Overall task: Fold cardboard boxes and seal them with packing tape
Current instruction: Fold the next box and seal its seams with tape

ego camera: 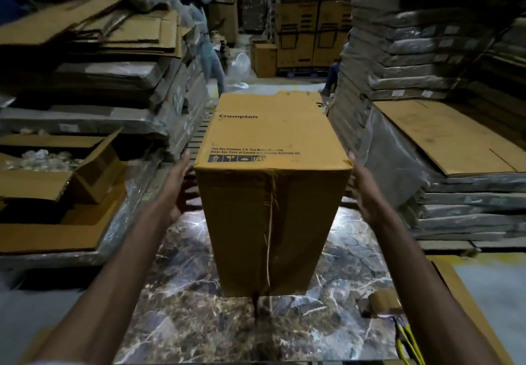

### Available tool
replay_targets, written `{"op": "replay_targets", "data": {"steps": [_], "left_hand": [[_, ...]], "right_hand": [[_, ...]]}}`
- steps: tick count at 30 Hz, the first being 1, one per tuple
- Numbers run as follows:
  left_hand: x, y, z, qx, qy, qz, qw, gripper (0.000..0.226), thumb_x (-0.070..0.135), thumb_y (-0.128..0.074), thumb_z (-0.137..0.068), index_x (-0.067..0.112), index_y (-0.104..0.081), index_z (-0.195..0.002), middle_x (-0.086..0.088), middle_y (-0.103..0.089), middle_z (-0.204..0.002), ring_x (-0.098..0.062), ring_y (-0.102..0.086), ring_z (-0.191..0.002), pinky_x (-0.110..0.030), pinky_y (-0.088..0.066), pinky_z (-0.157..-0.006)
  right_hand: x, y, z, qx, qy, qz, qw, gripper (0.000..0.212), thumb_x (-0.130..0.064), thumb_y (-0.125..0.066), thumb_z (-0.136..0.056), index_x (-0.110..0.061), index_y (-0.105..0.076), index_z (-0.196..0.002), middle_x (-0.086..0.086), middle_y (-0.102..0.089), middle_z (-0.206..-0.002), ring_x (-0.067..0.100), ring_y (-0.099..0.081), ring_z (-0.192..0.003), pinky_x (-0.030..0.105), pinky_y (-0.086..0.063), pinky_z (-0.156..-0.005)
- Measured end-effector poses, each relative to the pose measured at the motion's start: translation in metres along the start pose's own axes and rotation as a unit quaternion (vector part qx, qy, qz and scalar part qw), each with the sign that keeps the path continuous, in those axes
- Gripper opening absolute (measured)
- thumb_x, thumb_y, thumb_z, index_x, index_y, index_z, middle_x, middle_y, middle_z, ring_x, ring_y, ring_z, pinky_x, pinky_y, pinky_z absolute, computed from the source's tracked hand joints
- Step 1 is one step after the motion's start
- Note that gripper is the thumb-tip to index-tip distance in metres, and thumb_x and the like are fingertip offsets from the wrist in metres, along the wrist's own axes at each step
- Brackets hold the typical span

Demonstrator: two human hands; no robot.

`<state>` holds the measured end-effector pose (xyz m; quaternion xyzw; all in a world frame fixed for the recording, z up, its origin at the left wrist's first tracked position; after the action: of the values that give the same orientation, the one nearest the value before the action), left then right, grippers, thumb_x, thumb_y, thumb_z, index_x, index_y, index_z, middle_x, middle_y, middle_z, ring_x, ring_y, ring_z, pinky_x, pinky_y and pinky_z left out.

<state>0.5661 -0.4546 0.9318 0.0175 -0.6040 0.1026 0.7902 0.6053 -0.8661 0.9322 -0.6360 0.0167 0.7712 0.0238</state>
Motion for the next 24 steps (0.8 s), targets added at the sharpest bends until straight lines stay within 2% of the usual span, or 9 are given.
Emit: {"op": "replay_targets", "data": {"steps": [3, 6, 9, 12, 14, 16, 20, 21, 24], "left_hand": [[0.064, -0.035, -0.001, -0.071, -0.032, 0.005, 0.997, 0.071, 0.077, -0.058, -0.088, 0.020, -0.071, -0.129, -0.018, -0.072, -0.128, -0.039, -0.068, -0.118, -0.055, -0.052, -0.103], [0.090, -0.061, 0.001, -0.097, -0.037, -0.036, 0.994, 0.055, 0.053, -0.071, -0.091, 0.014, -0.067, -0.129, -0.016, -0.076, -0.118, -0.034, -0.073, -0.106, -0.049, -0.057, -0.100], [0.079, -0.073, 0.008, -0.135, 0.005, -0.044, 0.990, 0.052, 0.031, -0.083, -0.081, 0.006, -0.066, -0.123, -0.017, -0.076, -0.116, -0.030, -0.075, -0.096, -0.042, -0.061, -0.094], [0.071, -0.076, 0.020, -0.170, 0.012, -0.042, 0.984, 0.055, 0.026, -0.087, -0.070, 0.004, -0.067, -0.117, -0.016, -0.078, -0.106, -0.027, -0.077, -0.087, -0.038, -0.065, -0.083], [0.070, -0.079, 0.031, -0.196, -0.009, -0.052, 0.979, 0.078, 0.034, -0.101, -0.050, 0.005, -0.068, -0.114, -0.015, -0.078, -0.103, -0.026, -0.078, -0.084, -0.037, -0.066, -0.075], [0.071, -0.077, 0.038, -0.195, -0.061, -0.061, 0.977, 0.099, 0.038, -0.106, -0.035, 0.006, -0.065, -0.119, -0.016, -0.077, -0.108, -0.028, -0.077, -0.091, -0.037, -0.065, -0.075], [0.050, -0.056, 0.046, -0.131, -0.185, -0.117, 0.967, 0.115, 0.033, -0.095, -0.053, 0.021, -0.036, -0.150, -0.008, -0.068, -0.128, -0.026, -0.071, -0.114, -0.038, -0.062, -0.087], [0.035, -0.052, 0.048, -0.127, -0.191, -0.135, 0.964, 0.124, 0.034, -0.097, -0.054, 0.028, -0.027, -0.156, -0.004, -0.066, -0.133, -0.023, -0.070, -0.117, -0.040, -0.061, -0.090], [-0.028, -0.042, 0.056, -0.112, -0.159, -0.176, 0.965, 0.150, 0.041, -0.103, -0.050, 0.047, -0.001, -0.161, 0.022, -0.061, -0.135, -0.006, -0.065, -0.122, -0.034, -0.058, -0.095]], "right_hand": [[-0.065, -0.037, -0.006, -0.124, 0.017, 0.065, 0.990, 0.071, -0.076, -0.050, -0.091, -0.022, -0.060, -0.136, -0.002, -0.075, -0.105, 0.013, -0.073, -0.091, 0.033, -0.059, -0.074], [-0.076, -0.050, -0.011, -0.146, -0.044, 0.146, 0.977, 0.094, -0.087, -0.067, -0.070, -0.023, -0.059, -0.138, 0.013, -0.071, -0.122, 0.032, -0.069, -0.107, 0.046, -0.057, -0.089], [-0.078, -0.053, -0.001, -0.176, -0.046, 0.181, 0.966, 0.070, -0.068, -0.068, -0.081, -0.014, -0.067, -0.126, 0.011, -0.071, -0.110, 0.022, -0.068, -0.086, 0.032, -0.051, -0.071], [-0.085, -0.055, 0.013, -0.212, 0.004, 0.194, 0.958, 0.057, -0.051, -0.068, -0.091, -0.009, -0.064, -0.129, 0.009, -0.071, -0.115, 0.013, -0.071, -0.081, 0.024, -0.052, -0.069], [-0.097, -0.055, 0.020, -0.212, 0.064, 0.203, 0.954, 0.059, -0.038, -0.072, -0.092, -0.009, -0.052, -0.140, 0.004, -0.069, -0.117, 0.003, -0.073, -0.080, 0.014, -0.053, -0.065], [-0.106, -0.053, 0.025, -0.205, 0.121, 0.217, 0.947, 0.086, -0.040, -0.076, -0.081, -0.019, -0.036, -0.154, -0.002, -0.064, -0.129, -0.002, -0.072, -0.092, 0.010, -0.054, -0.068], [-0.091, -0.049, 0.051, -0.186, 0.201, 0.262, 0.925, 0.116, -0.041, -0.085, -0.079, -0.043, -0.003, -0.162, -0.032, -0.046, -0.132, -0.020, -0.059, -0.105, 0.003, -0.047, -0.076], [-0.076, -0.048, 0.057, -0.175, 0.205, 0.279, 0.922, 0.122, -0.041, -0.088, -0.079, -0.046, 0.002, -0.161, -0.035, -0.043, -0.134, -0.020, -0.057, -0.109, 0.006, -0.046, -0.084], [-0.007, -0.044, 0.072, -0.155, 0.179, 0.308, 0.921, 0.138, -0.051, -0.094, -0.068, -0.057, 0.013, -0.156, -0.020, -0.045, -0.150, 0.006, -0.056, -0.129, 0.035, -0.047, -0.107]]}}
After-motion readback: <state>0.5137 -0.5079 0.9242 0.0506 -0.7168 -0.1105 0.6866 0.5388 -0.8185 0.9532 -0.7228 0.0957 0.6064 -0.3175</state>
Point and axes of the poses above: each hand's wrist, its own z-axis away from the middle knuckle, its own y-axis out of the back of the hand, x = y × z, the point moved 9 cm from there along -z, towards the middle knuckle
